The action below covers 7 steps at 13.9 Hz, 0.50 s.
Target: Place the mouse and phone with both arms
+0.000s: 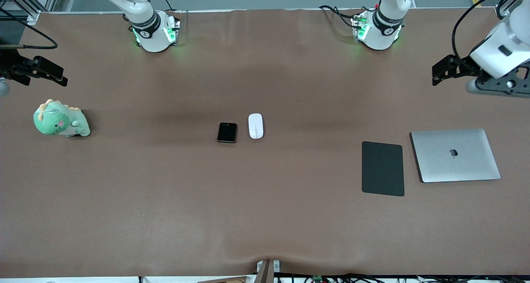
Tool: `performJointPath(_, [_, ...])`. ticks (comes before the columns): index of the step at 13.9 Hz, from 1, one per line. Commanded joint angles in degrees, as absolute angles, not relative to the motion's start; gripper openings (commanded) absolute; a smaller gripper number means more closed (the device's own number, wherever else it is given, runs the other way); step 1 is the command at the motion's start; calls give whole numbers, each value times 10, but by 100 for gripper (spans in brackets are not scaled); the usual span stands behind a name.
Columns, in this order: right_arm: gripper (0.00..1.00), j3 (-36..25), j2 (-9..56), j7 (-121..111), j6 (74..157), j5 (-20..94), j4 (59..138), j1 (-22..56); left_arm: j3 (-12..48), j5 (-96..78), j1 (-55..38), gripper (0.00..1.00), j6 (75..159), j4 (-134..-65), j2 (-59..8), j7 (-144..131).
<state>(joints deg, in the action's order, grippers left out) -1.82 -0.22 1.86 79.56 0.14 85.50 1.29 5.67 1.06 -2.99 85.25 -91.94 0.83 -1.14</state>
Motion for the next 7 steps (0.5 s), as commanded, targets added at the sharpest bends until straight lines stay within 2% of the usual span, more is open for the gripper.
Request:
performJointPath(1, [100, -13, -11, 18, 800, 4, 866, 7, 81, 8, -41, 100, 845, -924, -9, -54])
performJointPath(7, [100, -13, -11, 18, 801, 4, 866, 8, 169, 8, -42, 100, 919, -986, -15, -169])
